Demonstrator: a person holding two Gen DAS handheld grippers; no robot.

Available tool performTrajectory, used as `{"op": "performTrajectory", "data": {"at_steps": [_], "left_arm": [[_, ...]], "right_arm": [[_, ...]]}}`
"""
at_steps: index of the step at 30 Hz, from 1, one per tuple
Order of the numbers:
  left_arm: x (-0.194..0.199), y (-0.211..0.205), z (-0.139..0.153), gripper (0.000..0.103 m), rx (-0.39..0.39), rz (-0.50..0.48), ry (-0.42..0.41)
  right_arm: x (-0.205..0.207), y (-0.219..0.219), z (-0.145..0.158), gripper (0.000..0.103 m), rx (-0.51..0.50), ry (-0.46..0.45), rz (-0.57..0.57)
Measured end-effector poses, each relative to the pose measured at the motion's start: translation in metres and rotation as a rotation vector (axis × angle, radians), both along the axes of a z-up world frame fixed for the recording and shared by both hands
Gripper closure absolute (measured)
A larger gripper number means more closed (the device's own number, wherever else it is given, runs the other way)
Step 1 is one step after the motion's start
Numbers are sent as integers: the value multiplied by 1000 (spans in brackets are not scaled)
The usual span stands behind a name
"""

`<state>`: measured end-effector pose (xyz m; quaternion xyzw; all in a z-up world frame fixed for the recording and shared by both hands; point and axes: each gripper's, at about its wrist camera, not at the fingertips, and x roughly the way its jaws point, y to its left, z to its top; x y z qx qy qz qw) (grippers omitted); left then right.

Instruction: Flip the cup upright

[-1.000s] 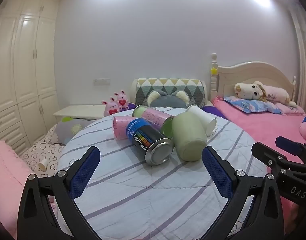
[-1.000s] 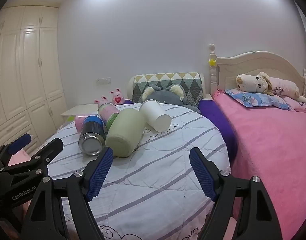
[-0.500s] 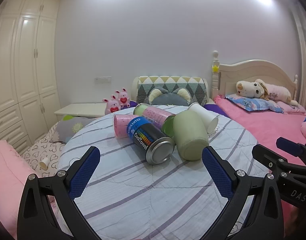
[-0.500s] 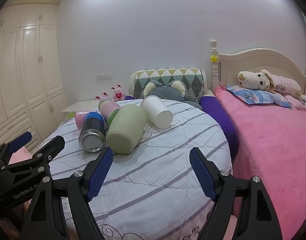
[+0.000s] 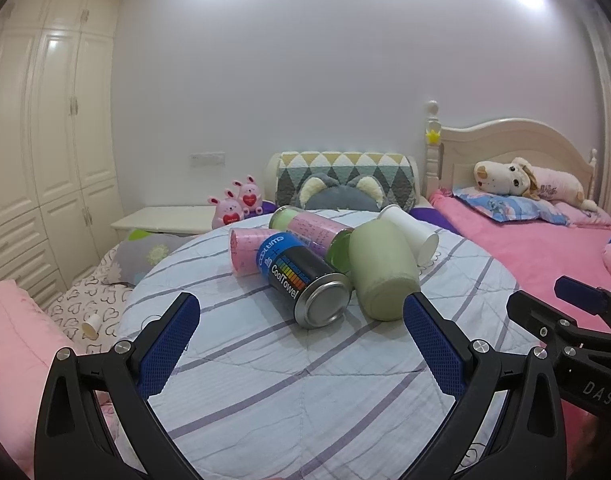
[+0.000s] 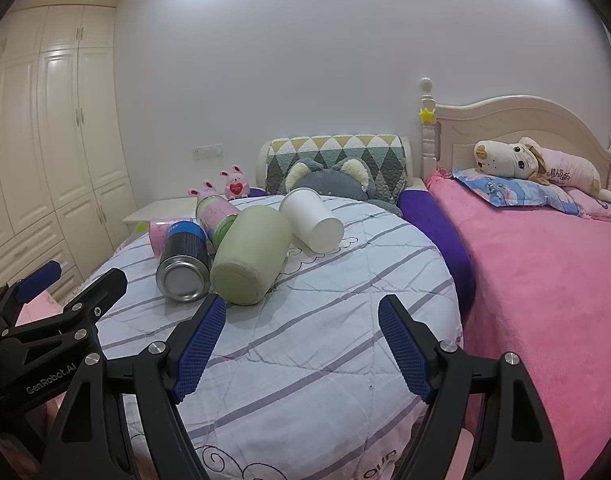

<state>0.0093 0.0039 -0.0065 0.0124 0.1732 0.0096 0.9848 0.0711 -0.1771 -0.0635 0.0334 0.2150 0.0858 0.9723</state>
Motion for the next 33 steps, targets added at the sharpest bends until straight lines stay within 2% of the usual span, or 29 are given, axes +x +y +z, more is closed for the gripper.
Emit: {"op": "performTrajectory", "data": {"at_steps": [33], "left_arm": [[8,-3,1,0,9,2,48]], "right_arm": [[2,-1,3,23,-7,5,7]]}}
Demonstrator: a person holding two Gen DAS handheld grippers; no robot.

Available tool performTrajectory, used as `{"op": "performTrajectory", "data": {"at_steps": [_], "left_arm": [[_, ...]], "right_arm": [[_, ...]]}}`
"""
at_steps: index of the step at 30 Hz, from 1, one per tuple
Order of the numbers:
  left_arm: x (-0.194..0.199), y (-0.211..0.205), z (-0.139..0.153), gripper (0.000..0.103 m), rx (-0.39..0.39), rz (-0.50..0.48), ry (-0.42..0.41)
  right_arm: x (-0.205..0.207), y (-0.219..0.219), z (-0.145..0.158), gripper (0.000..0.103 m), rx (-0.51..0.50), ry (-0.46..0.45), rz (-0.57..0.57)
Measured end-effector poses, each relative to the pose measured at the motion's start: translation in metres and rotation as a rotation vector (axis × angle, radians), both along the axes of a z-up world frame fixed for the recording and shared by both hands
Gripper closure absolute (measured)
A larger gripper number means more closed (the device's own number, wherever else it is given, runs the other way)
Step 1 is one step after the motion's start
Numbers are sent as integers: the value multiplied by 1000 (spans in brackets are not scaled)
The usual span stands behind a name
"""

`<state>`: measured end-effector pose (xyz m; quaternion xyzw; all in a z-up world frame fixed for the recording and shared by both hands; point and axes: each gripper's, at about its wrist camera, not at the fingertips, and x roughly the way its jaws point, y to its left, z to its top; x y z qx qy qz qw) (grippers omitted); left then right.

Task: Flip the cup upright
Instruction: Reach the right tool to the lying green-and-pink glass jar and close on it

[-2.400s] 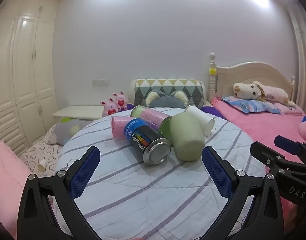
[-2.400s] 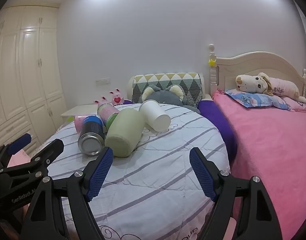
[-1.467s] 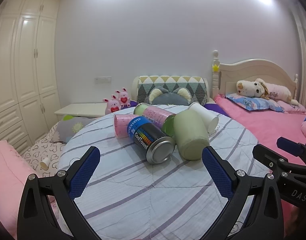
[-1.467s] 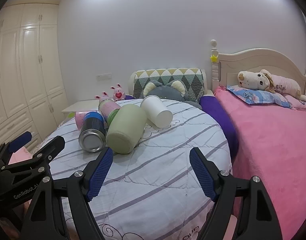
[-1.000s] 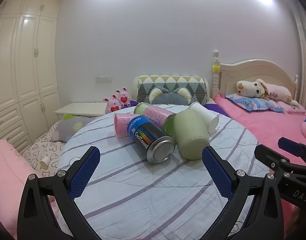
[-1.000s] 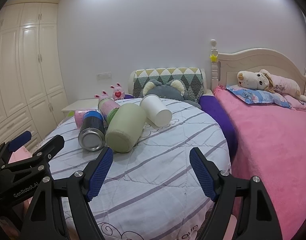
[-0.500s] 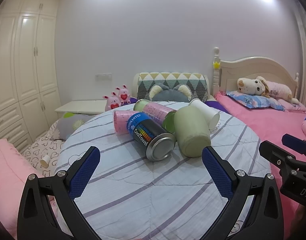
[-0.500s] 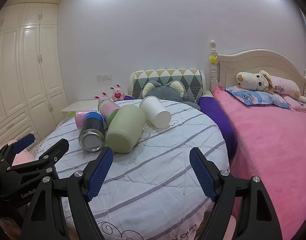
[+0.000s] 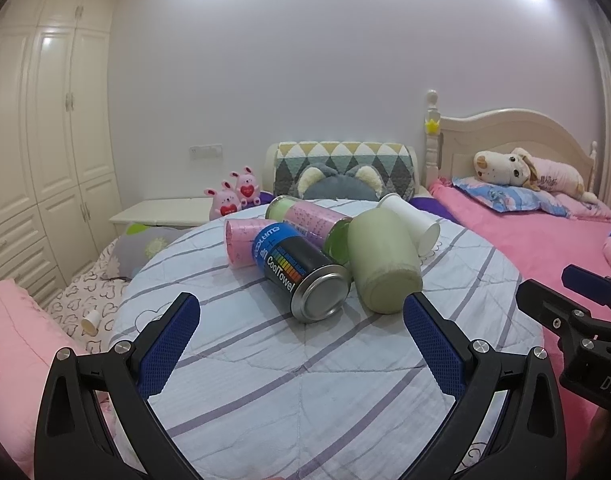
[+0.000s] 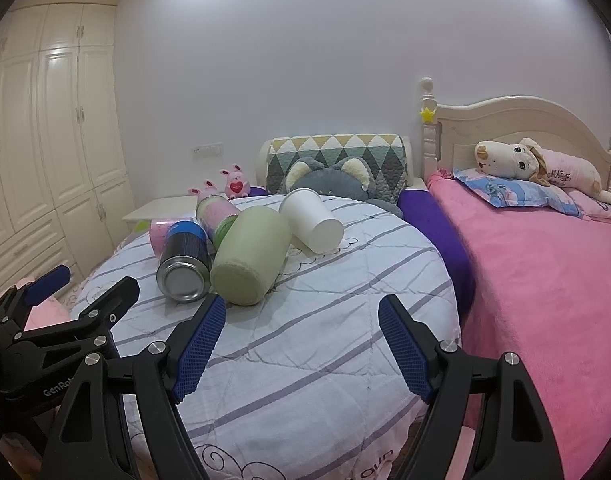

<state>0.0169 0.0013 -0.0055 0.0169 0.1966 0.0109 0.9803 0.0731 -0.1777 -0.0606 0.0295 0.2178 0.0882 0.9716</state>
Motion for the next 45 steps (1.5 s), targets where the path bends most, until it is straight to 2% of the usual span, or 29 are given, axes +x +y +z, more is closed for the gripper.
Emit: {"op": "performTrajectory", "data": {"at_steps": [7,11,17,20,26,34,45], "left_arm": [[19,5,0,0,-4,8,42],[37,8,-2,0,1,15,79],[75,17,-1,0,18,42,187],[96,27,0,0,-27,50,263],[129,51,3,0,-188,51,429],[157,77,19,0,-231,194,583],[185,129,14,0,-331,366,811]], "right_arm": [[21,9,4,23,-26,24,36],[35,12,9,23,9,13,95],[81,24,13,23,-1,89,181],[112,32,15,23,9,155,240],[152,50,25,23,-45,255,288],[206,81,46,23,-152,425,375],[262,135,34,23,-316,655,445]]}}
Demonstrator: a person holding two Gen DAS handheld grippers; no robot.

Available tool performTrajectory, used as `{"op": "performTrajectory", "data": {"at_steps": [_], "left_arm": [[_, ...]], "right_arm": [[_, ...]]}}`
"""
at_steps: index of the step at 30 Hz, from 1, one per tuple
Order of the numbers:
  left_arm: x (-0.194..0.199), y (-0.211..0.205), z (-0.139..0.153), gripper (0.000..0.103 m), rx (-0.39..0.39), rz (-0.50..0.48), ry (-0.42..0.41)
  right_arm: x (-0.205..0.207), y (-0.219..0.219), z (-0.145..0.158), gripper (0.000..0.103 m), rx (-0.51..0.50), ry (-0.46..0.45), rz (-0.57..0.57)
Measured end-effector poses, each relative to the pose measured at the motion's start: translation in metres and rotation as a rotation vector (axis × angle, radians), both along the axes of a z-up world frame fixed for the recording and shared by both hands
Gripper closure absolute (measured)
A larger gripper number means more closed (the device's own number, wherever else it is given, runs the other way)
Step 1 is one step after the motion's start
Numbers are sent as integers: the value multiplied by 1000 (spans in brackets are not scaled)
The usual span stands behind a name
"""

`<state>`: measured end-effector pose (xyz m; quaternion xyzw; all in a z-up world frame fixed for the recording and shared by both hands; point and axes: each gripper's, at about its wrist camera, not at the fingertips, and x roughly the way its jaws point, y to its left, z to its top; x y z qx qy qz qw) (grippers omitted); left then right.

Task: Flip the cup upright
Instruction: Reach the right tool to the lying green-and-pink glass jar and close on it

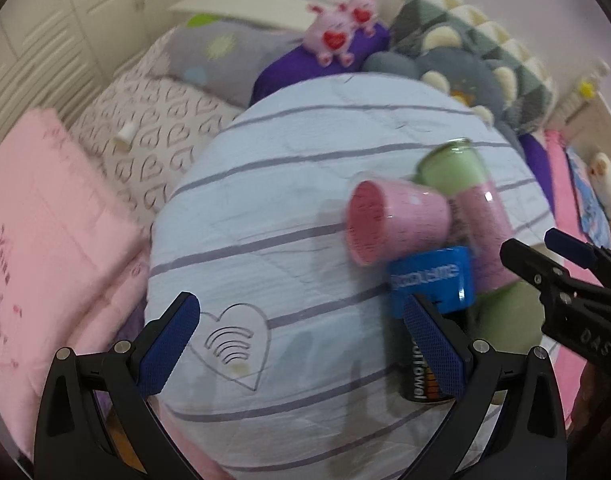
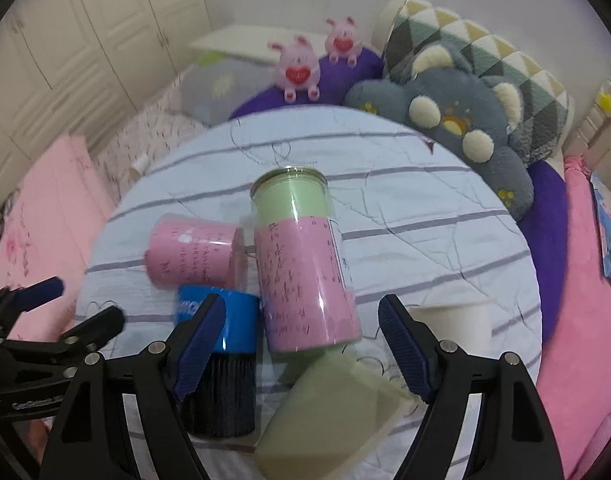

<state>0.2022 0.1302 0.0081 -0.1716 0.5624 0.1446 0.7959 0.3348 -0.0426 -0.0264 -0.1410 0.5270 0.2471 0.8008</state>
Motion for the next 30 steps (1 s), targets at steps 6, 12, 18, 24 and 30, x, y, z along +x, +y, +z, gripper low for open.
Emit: {"op": "performTrajectory", "data": {"at_steps": [6,12,18,24,30], "left_arm": [[5,14,-11,0,-23,56,79],[16,23,-29,0,-49,69,160],[25,28,-43,0,-65,68,210],[27,30,-54,0,-83,78,237],[26,29,-56,0,-91,78,244]], "right_arm": [[23,18,-23,23,-110,100,22],[38,29,-40,23,-167,169,46],[51,41,-57,23,-195,243,66],[62,44,-70,23,-186,338,52],[68,38,-64,33,-173,334,7]]}}
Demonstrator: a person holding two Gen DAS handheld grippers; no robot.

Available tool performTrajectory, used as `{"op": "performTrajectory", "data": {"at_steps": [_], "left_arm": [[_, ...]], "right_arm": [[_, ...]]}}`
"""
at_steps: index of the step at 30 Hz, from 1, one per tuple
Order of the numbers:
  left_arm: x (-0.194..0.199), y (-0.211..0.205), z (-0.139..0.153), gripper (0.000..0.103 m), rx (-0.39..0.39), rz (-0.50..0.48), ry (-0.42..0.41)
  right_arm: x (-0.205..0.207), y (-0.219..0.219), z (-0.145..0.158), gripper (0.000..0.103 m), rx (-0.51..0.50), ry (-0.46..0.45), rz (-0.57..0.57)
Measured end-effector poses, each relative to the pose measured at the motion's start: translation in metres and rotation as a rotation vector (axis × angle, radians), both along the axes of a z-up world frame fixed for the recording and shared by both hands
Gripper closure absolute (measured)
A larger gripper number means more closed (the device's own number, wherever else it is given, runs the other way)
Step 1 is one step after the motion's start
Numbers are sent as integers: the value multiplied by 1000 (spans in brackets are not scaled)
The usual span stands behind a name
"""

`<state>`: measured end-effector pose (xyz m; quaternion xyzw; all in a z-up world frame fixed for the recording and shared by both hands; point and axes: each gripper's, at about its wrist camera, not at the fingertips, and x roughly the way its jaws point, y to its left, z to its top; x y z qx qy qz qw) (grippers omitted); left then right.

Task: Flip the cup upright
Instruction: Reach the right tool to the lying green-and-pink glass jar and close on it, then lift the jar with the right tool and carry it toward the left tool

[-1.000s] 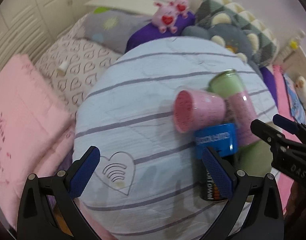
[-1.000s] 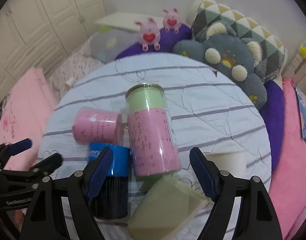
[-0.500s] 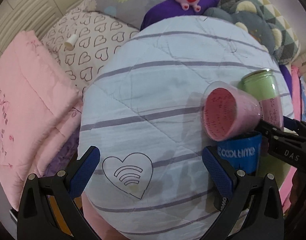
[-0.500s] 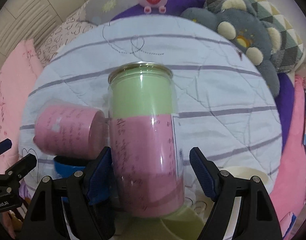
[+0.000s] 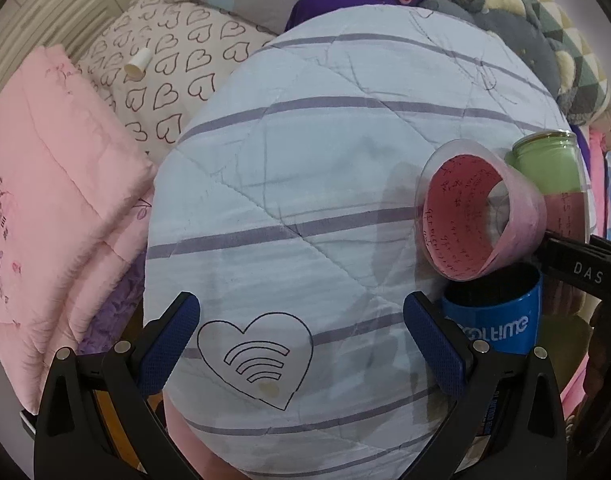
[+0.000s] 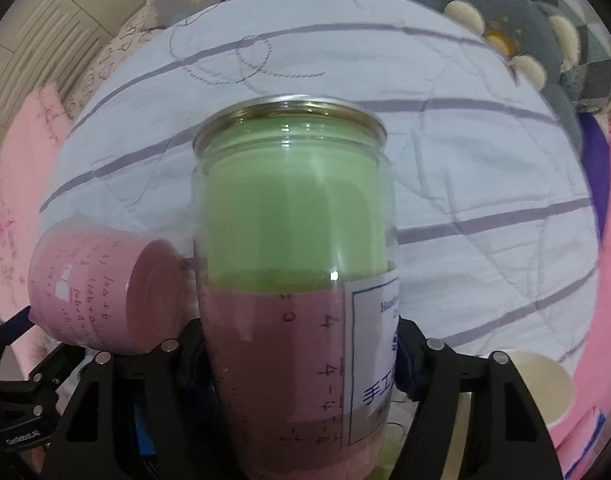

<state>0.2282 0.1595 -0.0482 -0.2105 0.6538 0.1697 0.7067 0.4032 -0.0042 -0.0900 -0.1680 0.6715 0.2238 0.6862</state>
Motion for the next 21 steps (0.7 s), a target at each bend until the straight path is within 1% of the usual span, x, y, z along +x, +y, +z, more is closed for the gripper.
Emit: {"op": "performTrajectory", "data": {"at_steps": [11,14,16,21], "left_arm": [[-1,-7,15,0,19,-12,-25],[-1,-7,21,0,20,-16,-30],[0,-9,28,0,23,-26,-35],[2,-14,44,0,31,-60,-60]], "right_arm": [[-11,-5,24,33,14,-30,-12],[-5,-7,31,33,22,-48,-18],[-9,-14,32,33,31,-61,-23],[-16,-27,49,33,50,-84,-45]]}}
